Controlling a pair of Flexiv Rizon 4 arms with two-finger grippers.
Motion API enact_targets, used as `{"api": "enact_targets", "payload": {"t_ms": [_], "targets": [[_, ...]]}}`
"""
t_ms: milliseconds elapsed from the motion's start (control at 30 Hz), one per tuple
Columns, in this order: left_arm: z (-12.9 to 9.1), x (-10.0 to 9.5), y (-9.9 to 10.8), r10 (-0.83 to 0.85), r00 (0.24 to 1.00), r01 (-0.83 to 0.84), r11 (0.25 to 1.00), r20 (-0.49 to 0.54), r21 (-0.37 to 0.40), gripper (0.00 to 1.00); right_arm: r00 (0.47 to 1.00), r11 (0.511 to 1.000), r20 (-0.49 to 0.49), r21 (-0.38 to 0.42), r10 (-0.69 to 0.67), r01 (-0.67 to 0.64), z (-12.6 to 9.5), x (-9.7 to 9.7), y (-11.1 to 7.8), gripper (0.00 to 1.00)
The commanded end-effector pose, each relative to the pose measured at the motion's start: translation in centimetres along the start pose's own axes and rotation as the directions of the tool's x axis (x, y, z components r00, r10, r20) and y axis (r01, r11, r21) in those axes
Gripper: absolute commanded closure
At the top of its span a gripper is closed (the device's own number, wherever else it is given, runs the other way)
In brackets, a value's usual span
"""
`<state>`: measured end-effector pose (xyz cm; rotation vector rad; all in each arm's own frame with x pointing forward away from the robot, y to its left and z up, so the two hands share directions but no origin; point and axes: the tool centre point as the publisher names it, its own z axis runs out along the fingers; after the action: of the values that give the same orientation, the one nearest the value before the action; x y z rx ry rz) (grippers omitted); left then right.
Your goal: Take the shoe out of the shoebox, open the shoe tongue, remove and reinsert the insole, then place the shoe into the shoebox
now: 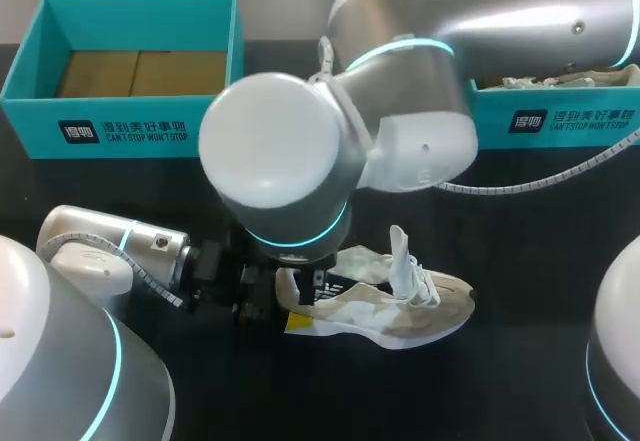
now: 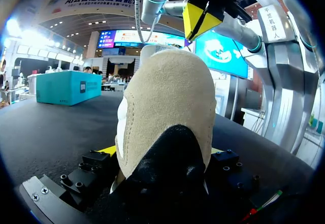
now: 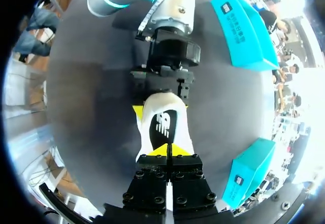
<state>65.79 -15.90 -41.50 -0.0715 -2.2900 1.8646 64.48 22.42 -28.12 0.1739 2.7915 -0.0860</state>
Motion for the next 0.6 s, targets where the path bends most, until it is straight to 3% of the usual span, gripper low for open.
{"api": "enact_targets", "payload": {"t_ms": [33,433,600], "targets": [[0.1,0.0,0.0,0.000,1.000,0.000,1.000,0.000,-0.001,1.00,1.000,0.999,-0.004,0.033,-0.025,0.025,3.3,0.5,1.3,1.00],[0.1,0.0,0.0,0.000,1.000,0.000,1.000,0.000,-0.001,1.00,1.000,0.999,-0.029,0.035,0.006,-0.005,7.4,0.9,0.3,1.00],[0.1,0.0,0.0,0.000,1.000,0.000,1.000,0.000,-0.001,1.00,0.999,0.999,-0.023,0.034,0.023,-0.022,7.9,0.7,-0.4,1.00]]}}
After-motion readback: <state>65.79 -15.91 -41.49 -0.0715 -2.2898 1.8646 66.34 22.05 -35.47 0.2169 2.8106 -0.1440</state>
